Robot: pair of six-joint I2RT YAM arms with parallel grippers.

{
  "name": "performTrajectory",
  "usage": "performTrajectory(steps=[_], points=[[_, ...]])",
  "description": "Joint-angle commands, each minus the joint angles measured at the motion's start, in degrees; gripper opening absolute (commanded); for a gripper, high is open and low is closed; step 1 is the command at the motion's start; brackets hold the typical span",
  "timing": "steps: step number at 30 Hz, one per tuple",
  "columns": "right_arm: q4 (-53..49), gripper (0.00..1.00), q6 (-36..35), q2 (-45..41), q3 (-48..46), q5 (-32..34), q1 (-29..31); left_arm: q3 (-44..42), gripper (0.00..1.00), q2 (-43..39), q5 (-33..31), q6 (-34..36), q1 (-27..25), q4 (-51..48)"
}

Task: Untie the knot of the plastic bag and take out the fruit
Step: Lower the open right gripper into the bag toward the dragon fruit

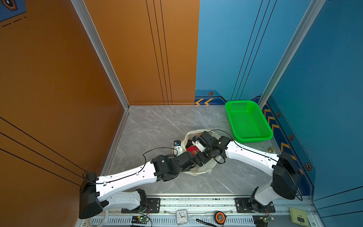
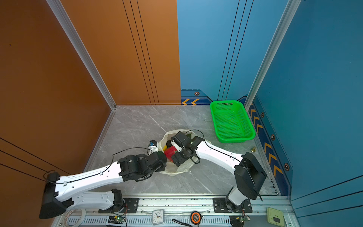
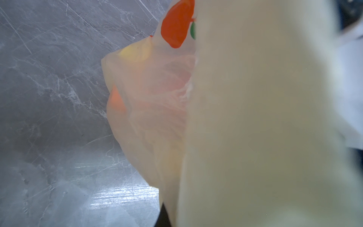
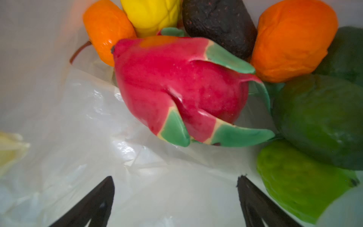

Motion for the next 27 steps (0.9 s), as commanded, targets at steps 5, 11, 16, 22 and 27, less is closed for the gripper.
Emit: performTrajectory(steps=[5, 11, 16, 22, 27], points=[[-8.7, 0.92, 1.5, -2.6, -4.2, 7.0, -0.8, -1.2, 0.0, -0.5, 1.5, 1.0, 0.3, 0.6], [-12.2, 0.92, 6.2, -4.9, -10.4, 6.1, -1.7, -2.7, 0.0, -0.2, 2.6, 0.2, -2.2, 1.0], [-14.1, 0.92, 10.6, -3.5, -11.6, 7.1, -1.4, -3.6, 0.0, 0.7, 3.1, -0.5, -4.4, 1.7], [-11.8, 1.0, 12.7, -6.2, -8.8, 6.1, 1.5, -3.5, 0.0, 0.2, 1.8, 0.0, -3.7, 2.1], [-6.2, 1.0, 20.6, -8.8, -6.5, 3.6, 0.9, -2.3, 0.0, 1.5, 2.0, 1.6, -3.5, 2.1]])
